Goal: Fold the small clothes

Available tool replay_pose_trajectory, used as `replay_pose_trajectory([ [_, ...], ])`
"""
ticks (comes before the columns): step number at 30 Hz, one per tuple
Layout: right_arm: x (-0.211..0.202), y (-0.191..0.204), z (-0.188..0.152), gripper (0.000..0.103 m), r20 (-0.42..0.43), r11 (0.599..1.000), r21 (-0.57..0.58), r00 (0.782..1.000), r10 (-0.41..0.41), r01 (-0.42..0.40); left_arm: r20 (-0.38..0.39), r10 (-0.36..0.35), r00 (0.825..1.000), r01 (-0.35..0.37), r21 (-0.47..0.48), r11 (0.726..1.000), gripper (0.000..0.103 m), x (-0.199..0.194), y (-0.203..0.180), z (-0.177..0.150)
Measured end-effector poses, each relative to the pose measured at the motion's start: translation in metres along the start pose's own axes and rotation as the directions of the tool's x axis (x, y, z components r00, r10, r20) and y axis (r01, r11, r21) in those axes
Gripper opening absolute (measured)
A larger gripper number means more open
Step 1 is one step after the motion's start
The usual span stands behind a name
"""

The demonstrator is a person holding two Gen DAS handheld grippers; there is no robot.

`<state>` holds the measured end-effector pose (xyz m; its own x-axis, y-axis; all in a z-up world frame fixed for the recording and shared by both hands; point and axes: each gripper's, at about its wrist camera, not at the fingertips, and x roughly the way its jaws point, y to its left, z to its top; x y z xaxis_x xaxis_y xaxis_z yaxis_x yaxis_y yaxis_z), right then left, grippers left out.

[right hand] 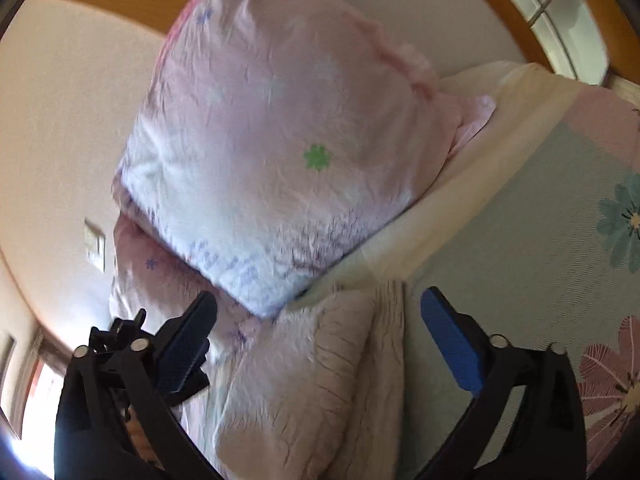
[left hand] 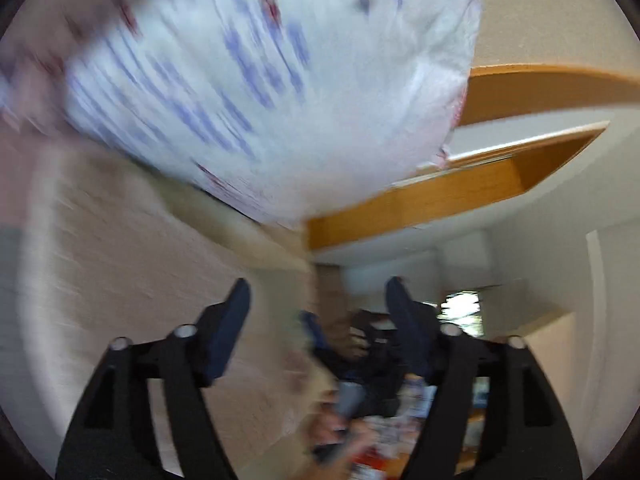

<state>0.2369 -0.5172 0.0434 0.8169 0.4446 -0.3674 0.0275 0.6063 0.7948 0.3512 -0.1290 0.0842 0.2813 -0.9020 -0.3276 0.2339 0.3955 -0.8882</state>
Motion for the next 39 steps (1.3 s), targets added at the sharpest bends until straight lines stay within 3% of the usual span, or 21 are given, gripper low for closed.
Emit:
replay_pose_trajectory([
  [1, 0.008, -0.003, 0.002, 0.102, -0.07, 1.0, -0.004, 0.997, -0.01, 0.01, 0.02, 0.096, 0.995, -0.097, 0.031, 0.995, 0.08, -0.014, 0.004, 0.001],
  [3, 0.023, -0.011, 0.002, 0.102, -0.176, 0.999, 0.025, 0.984, -0.032, 0.037, 0.021, 0.262, 0.965, -0.263, 0.065, 0.963, 0.08, -0.031, 0.017, -0.008],
  [6, 0.044, -0.022, -0.003, 0.102, -0.297, 0.996, 0.08, 0.955, -0.003, 0.028, -0.056, 0.365, 0.929, -0.363, 0.046, 0.931, 0.08, -0.03, 0.046, -0.023],
  [9, 0.064, -0.02, -0.016, 0.102, -0.377, 0.997, 0.077, 0.926, 0.014, 0.016, -0.129, 0.388, 0.913, -0.387, 0.032, 0.921, 0.08, -0.023, 0.069, -0.041],
  [11, 0.071, -0.011, -0.023, 0.098, -0.393, 0.999, 0.017, 0.919, -0.031, 0.041, -0.086, 0.387, 0.918, -0.381, 0.079, 0.921, 0.083, -0.014, 0.062, -0.046],
  [13, 0.082, -0.005, -0.034, 0.055, -0.432, 1.0, 0.009, 0.902, -0.019, 0.025, -0.088, 0.372, 0.924, -0.363, 0.105, 0.926, 0.073, 0.001, 0.059, -0.047],
  [15, 0.086, 0.001, -0.043, 0.051, -0.41, 0.999, -0.008, 0.911, -0.036, 0.036, -0.058, 0.377, 0.924, -0.37, 0.111, 0.923, 0.055, 0.011, 0.06, -0.048],
  [16, 0.084, 0.006, -0.045, 0.049, -0.395, 0.999, -0.032, 0.917, -0.046, 0.036, -0.053, 0.364, 0.93, -0.356, 0.125, 0.926, 0.042, 0.007, 0.06, -0.049],
  [17, 0.08, 0.015, -0.049, 0.045, -0.377, 0.999, -0.05, 0.925, -0.035, 0.017, -0.061, 0.342, 0.938, -0.332, 0.133, 0.934, 0.036, 0.007, 0.061, -0.043],
  [19, 0.074, 0.037, -0.056, 0.042, -0.382, 0.995, -0.069, 0.923, 0.037, -0.068, -0.086, 0.296, 0.951, -0.28, 0.162, 0.946, 0.034, -0.022, 0.059, -0.042],
  [22, 0.086, 0.069, -0.075, 0.039, -0.436, 0.982, -0.126, 0.897, 0.075, -0.143, -0.011, 0.356, 0.934, -0.339, 0.284, 0.897, 0.035, -0.077, 0.045, -0.05],
  [24, 0.112, 0.095, -0.101, 0.042, -0.489, 0.964, -0.202, 0.871, 0.051, -0.17, 0.05, 0.442, 0.896, -0.432, 0.33, 0.839, 0.039, -0.106, 0.047, -0.05],
  [26, 0.136, 0.106, -0.121, 0.053, -0.513, 0.949, -0.297, 0.856, -0.069, -0.101, 0.121, 0.578, 0.807, -0.582, 0.331, 0.743, 0.047, -0.122, 0.056, -0.049],
  [27, 0.139, 0.107, -0.127, 0.057, -0.491, 0.945, -0.325, 0.862, -0.128, -0.045, 0.149, 0.615, 0.774, -0.626, 0.324, 0.709, 0.047, -0.129, 0.058, -0.05],
  [28, 0.132, 0.106, -0.125, 0.06, -0.463, 0.951, -0.306, 0.879, -0.112, -0.04, 0.197, 0.622, 0.758, -0.649, 0.325, 0.688, 0.047, -0.139, 0.054, -0.054],
  [31, 0.091, 0.101, -0.116, 0.062, -0.362, 0.971, -0.222, 0.932, 0.002, -0.088, 0.285, 0.567, 0.773, -0.634, 0.381, 0.673, 0.062, -0.15, 0.028, -0.075],
  [32, 0.08, 0.101, -0.115, 0.062, -0.346, 0.973, -0.206, 0.938, 0.03, -0.107, 0.293, 0.538, 0.79, -0.612, 0.407, 0.678, 0.065, -0.148, 0.019, -0.084],
  [35, 0.083, 0.105, -0.123, 0.061, -0.423, 0.974, -0.178, 0.905, 0.055, -0.143, 0.25, 0.479, 0.842, -0.538, 0.467, 0.702, 0.068, -0.137, 0.003, -0.106],
  [37, 0.102, 0.108, -0.141, 0.016, -0.504, 0.973, -0.167, 0.862, 0.053, -0.157, 0.189, 0.472, 0.861, -0.498, 0.499, 0.709, 0.068, -0.117, 0.002, -0.117],
  [38, 0.104, 0.109, -0.146, 0.01, -0.505, 0.973, -0.181, 0.862, 0.034, -0.144, 0.165, 0.482, 0.861, -0.492, 0.515, 0.702, 0.068, -0.109, 0.005, -0.122],
  [39, 0.1, 0.109, -0.146, 0.009, -0.466, 0.969, -0.223, 0.885, -0.006, -0.11, 0.158, 0.495, 0.855, -0.496, 0.529, 0.689, 0.068, -0.106, 0.006, -0.125],
])
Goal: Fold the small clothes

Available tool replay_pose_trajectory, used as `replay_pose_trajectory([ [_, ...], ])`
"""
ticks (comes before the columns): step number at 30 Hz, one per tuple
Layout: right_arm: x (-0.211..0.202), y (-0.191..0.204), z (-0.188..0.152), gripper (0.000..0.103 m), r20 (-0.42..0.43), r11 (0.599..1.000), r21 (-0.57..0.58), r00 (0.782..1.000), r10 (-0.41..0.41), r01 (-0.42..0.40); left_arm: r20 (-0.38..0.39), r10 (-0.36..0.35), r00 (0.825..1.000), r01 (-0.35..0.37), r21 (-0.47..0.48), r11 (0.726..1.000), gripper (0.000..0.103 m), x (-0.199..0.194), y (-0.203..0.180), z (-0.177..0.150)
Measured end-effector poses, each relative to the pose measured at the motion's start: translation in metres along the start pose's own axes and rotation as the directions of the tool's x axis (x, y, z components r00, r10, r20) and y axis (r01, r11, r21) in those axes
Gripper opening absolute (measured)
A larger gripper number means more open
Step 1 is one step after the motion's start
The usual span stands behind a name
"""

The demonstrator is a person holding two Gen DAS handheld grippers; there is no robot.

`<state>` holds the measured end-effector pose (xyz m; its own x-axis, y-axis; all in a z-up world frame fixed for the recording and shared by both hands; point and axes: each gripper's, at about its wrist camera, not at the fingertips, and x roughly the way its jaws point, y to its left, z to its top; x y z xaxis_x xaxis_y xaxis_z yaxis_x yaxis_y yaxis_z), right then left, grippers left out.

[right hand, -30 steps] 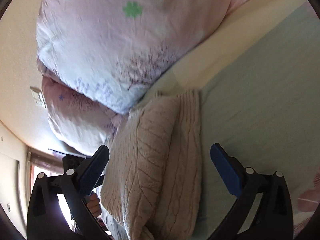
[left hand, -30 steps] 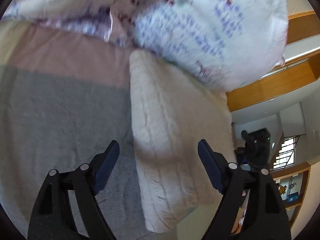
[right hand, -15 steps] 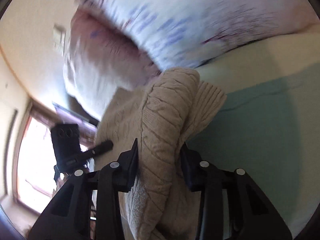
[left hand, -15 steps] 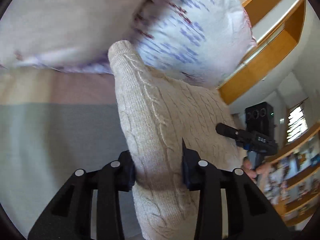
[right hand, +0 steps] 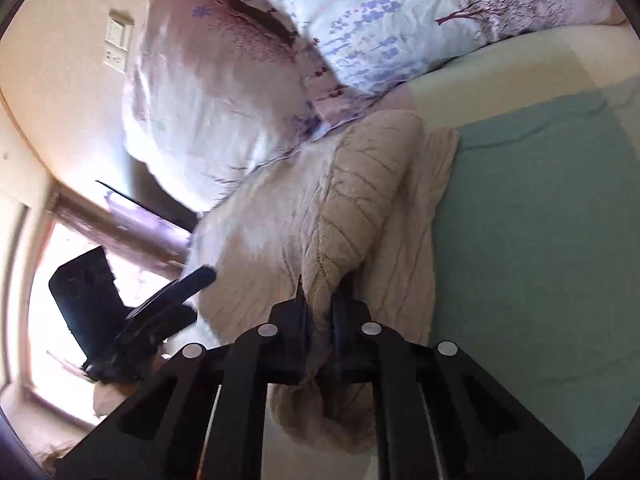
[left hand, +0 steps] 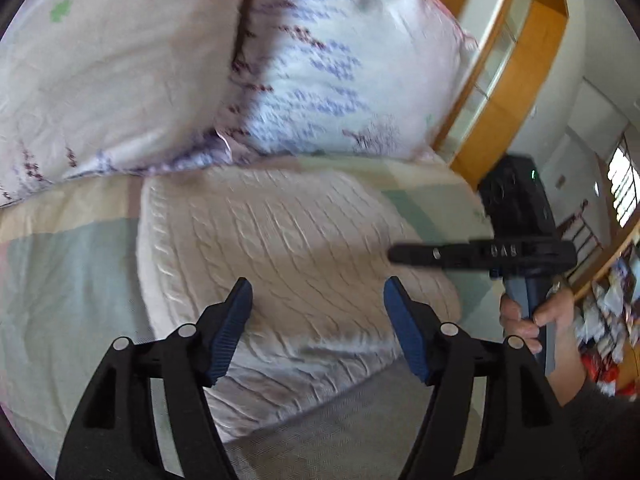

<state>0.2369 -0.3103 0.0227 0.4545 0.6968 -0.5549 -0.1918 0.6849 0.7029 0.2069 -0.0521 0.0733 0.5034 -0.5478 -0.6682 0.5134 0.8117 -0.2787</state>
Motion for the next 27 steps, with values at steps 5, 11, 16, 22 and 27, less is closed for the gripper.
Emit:
replay_pose_trajectory([
  [5, -0.024, -0.015, -0.008, 0.009, 0.073, 0.995, 0.02, 0.993, -0.097, 0.096, -0.082, -0.052, 0.995, 0.057, 0.067, 0.996, 0.054, 0.014, -0.006, -0.021],
  [11, -0.003, -0.007, -0.014, 0.01, 0.076, 0.944, -0.076, 0.946, -0.316, 0.321, -0.08, 0.128, 0.989, -0.098, 0.304, 0.948, 0.053, 0.029, -0.034, -0.05],
  [16, -0.023, 0.017, -0.025, 0.041, 0.185, 0.864, -0.196, 0.882, -0.433, 0.465, 0.027, 0.293, 0.956, -0.269, 0.486, 0.832, 0.072, 0.028, -0.067, -0.075],
  [22, -0.08, 0.019, -0.057, 0.045, 0.231, 0.97, -0.095, 0.953, -0.197, 0.223, 0.015, 0.099, 0.995, -0.1, 0.2, 0.975, 0.086, -0.022, -0.029, -0.074],
  [27, -0.039, 0.055, -0.078, 0.045, 0.183, 0.961, -0.216, 0.974, -0.132, 0.171, 0.012, 0.065, 0.998, -0.064, -0.067, 0.996, 0.09, -0.043, 0.007, -0.084],
])
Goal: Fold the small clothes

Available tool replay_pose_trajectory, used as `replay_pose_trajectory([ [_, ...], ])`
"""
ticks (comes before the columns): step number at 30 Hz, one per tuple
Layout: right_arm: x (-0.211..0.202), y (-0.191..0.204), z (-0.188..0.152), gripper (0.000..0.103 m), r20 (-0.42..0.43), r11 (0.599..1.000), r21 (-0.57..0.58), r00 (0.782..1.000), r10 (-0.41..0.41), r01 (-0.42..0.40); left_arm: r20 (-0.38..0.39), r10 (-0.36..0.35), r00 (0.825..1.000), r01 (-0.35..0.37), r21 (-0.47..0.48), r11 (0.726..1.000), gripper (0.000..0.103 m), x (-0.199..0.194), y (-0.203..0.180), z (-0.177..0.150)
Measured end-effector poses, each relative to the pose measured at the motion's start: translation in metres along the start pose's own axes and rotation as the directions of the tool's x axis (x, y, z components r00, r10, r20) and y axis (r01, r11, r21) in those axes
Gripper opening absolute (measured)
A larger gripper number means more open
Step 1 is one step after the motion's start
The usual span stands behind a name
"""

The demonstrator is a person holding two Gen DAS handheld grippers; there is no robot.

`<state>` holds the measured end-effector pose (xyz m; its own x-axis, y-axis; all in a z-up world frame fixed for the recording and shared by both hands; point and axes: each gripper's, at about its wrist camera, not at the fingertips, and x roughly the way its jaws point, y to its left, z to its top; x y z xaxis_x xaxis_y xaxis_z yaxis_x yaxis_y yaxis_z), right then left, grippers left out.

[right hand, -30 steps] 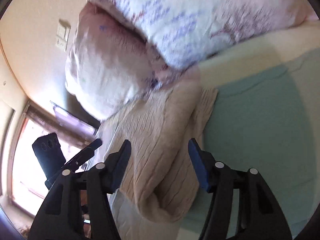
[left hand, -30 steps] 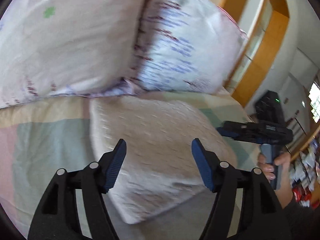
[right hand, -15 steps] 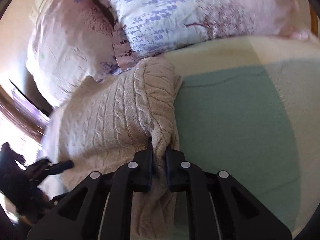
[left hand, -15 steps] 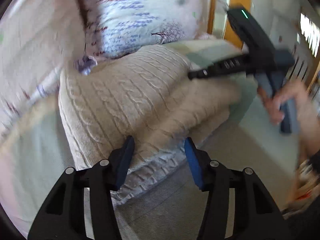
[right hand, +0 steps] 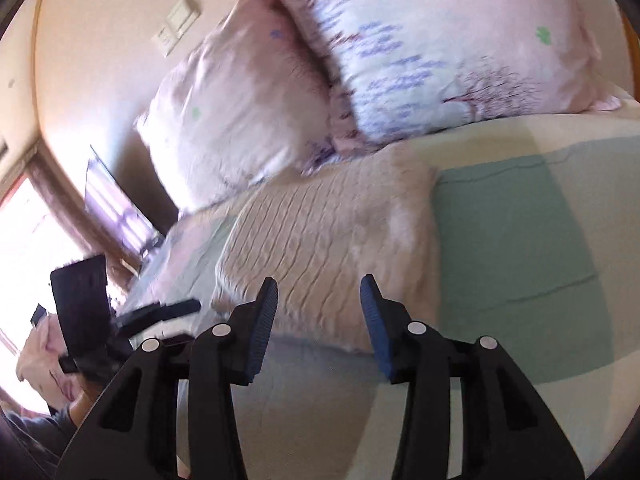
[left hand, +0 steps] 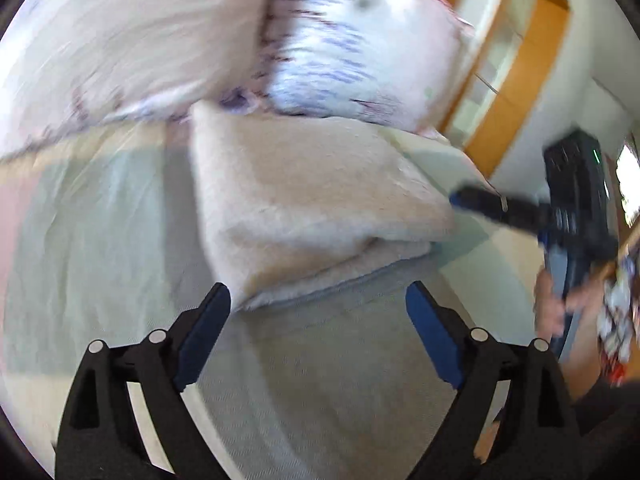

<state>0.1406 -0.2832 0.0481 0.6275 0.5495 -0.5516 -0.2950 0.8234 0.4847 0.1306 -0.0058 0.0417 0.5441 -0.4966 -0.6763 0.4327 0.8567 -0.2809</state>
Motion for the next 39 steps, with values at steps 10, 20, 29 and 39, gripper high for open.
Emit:
replay_pose_trajectory([
  [10, 0.009, 0.023, -0.012, 0.088, -0.026, 0.967, -0.042, 0.968, -0.251, 0.25, -0.034, 0.287, 0.957, -0.287, 0.001, 0.958, 0.101, 0.012, -0.01, -0.012],
  [20, 0.039, 0.034, -0.049, 0.098, -0.118, 0.896, -0.116, 0.89, -0.441, 0.429, -0.119, 0.392, 0.912, -0.39, 0.039, 0.92, 0.101, 0.039, -0.013, -0.017],
  [29, 0.05, 0.045, -0.057, 0.102, -0.117, 0.863, -0.192, 0.862, -0.494, 0.468, -0.119, 0.389, 0.914, -0.388, 0.034, 0.921, 0.101, 0.039, -0.011, -0.017],
  [39, 0.05, 0.045, -0.057, 0.102, -0.117, 0.863, -0.192, 0.862, -0.493, 0.467, -0.119, 0.39, 0.913, -0.389, 0.032, 0.921, 0.101, 0.039, -0.011, -0.017],
])
